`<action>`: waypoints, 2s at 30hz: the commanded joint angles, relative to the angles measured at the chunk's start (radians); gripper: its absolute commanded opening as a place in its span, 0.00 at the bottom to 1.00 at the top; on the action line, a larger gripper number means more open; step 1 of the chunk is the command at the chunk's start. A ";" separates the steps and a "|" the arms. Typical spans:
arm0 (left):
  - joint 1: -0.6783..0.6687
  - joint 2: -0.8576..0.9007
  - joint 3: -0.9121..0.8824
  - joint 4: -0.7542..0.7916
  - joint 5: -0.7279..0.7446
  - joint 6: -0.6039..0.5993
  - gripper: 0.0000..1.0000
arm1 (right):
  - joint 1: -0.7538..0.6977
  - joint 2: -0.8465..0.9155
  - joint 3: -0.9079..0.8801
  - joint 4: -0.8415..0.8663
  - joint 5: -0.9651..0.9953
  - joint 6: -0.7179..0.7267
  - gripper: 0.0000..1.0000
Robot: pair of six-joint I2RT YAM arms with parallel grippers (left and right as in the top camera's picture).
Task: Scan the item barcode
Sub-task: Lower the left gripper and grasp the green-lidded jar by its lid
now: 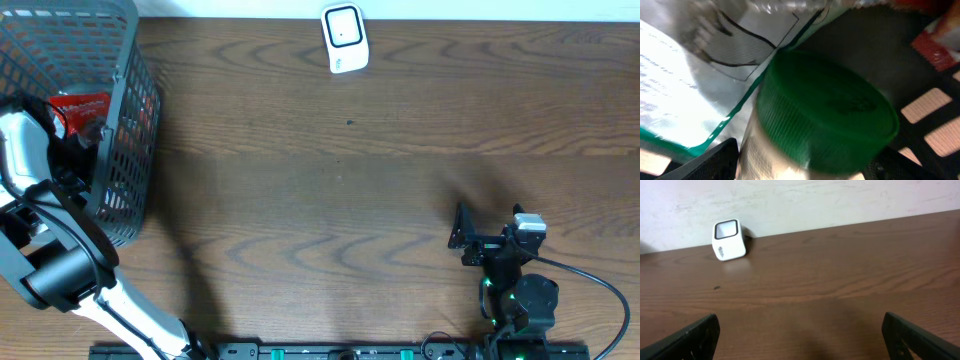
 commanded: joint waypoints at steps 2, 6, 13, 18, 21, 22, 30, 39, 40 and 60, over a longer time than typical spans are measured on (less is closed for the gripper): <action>-0.001 0.004 -0.031 0.018 -0.010 -0.009 0.81 | -0.002 -0.001 -0.001 -0.002 -0.005 0.014 0.99; -0.001 0.004 -0.036 0.030 -0.011 -0.009 0.80 | -0.002 -0.001 -0.001 -0.002 -0.005 0.014 0.99; -0.001 0.004 -0.054 0.036 -0.010 -0.011 0.84 | -0.002 -0.001 -0.001 -0.002 -0.005 0.014 0.99; -0.001 0.003 -0.052 0.037 -0.010 -0.026 0.72 | -0.002 -0.001 -0.001 -0.002 -0.005 0.014 0.99; -0.001 0.002 -0.042 0.037 -0.010 -0.027 0.67 | -0.002 -0.001 -0.001 -0.002 -0.005 0.014 0.99; -0.001 0.002 -0.037 0.037 -0.010 -0.027 0.67 | -0.002 -0.001 -0.001 -0.002 -0.005 0.014 0.99; -0.003 -0.013 -0.020 0.017 -0.011 -0.035 0.70 | -0.002 -0.001 -0.001 -0.002 -0.005 0.014 0.99; -0.007 -0.014 -0.088 0.055 -0.014 -0.051 0.69 | -0.002 -0.001 -0.001 -0.002 -0.006 0.014 0.99; -0.007 -0.014 -0.087 0.056 -0.014 -0.051 0.62 | -0.002 -0.001 -0.001 -0.002 -0.005 0.014 0.99; -0.006 -0.436 0.006 0.265 -0.097 -0.064 0.48 | -0.002 -0.001 -0.001 -0.010 -0.005 0.014 0.99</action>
